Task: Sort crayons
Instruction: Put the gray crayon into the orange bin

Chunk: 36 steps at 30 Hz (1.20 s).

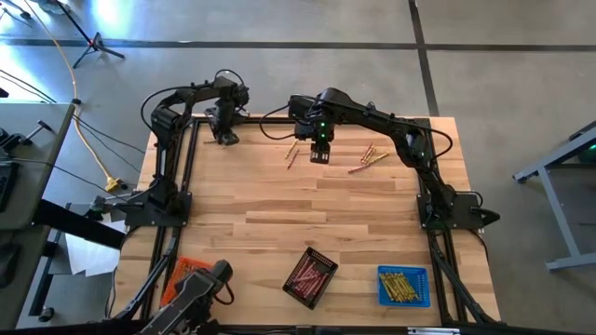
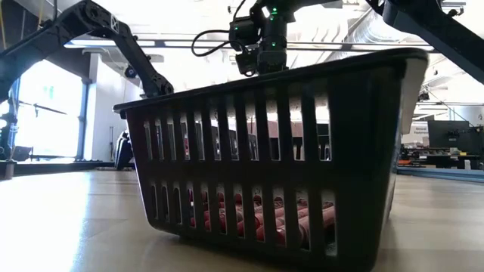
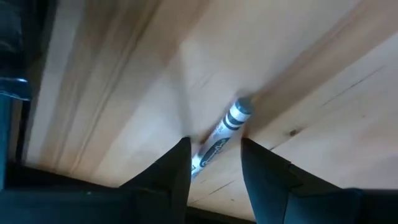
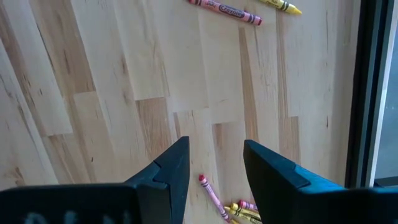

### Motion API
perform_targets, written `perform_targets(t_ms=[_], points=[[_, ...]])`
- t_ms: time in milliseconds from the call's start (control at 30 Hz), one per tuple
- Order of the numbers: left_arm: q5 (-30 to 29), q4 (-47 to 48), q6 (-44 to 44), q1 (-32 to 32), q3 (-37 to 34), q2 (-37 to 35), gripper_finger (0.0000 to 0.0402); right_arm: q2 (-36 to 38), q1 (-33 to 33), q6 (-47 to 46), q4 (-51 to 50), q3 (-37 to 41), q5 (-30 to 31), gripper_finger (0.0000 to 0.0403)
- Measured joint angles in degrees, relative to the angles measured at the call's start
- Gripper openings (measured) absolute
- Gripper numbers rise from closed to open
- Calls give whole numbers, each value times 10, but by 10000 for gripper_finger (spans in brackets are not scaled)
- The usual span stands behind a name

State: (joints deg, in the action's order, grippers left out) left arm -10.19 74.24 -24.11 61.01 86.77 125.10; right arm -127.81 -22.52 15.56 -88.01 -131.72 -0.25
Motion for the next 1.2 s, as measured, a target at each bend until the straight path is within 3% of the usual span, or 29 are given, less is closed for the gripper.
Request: perform_targets(t_ms=[467, 1200], points=[[10, 46, 0, -6, 0, 3, 12, 0, 0, 13, 13, 0, -20, 138], [3, 69, 13, -88, 1, 1, 3, 0, 0, -1, 10, 0, -22, 138]])
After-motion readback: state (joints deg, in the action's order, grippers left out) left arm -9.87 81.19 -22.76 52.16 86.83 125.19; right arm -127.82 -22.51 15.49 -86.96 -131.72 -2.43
